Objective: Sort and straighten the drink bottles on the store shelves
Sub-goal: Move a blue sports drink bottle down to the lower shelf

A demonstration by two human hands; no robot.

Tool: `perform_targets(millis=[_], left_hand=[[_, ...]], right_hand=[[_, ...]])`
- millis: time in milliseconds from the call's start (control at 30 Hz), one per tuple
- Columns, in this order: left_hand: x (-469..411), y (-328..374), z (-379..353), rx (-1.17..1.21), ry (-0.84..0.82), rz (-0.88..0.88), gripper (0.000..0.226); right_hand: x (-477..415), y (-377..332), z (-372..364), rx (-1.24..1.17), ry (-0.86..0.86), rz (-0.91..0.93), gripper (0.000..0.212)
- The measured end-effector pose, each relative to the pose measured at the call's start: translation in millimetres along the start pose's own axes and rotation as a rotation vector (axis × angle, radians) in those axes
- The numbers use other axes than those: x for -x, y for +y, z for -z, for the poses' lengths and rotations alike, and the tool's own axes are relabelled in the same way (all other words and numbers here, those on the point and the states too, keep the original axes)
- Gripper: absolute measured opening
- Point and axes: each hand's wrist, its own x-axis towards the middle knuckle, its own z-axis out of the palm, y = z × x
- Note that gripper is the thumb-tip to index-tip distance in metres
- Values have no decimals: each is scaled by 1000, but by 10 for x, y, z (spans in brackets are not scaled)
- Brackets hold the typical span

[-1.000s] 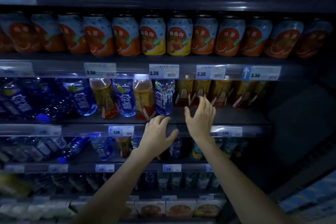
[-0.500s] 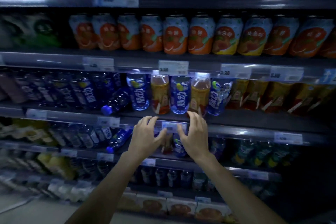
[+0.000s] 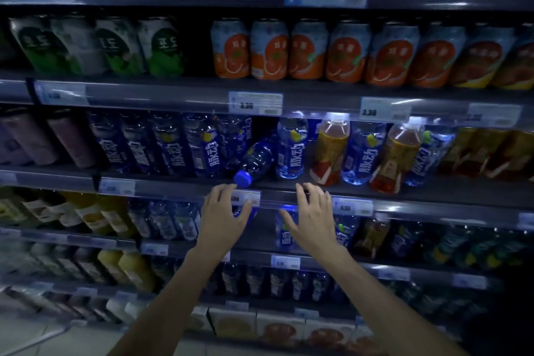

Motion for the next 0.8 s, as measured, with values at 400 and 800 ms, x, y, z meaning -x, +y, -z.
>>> perform_targets(millis=[400, 800], left_hand=[[-285, -76, -112, 257, 15, 41, 55], [-438, 66, -272, 377, 134, 142, 47]], right_hand=[[-16, 74, -35, 153, 24, -18, 71], [-60, 209, -82, 124, 116, 96, 62]])
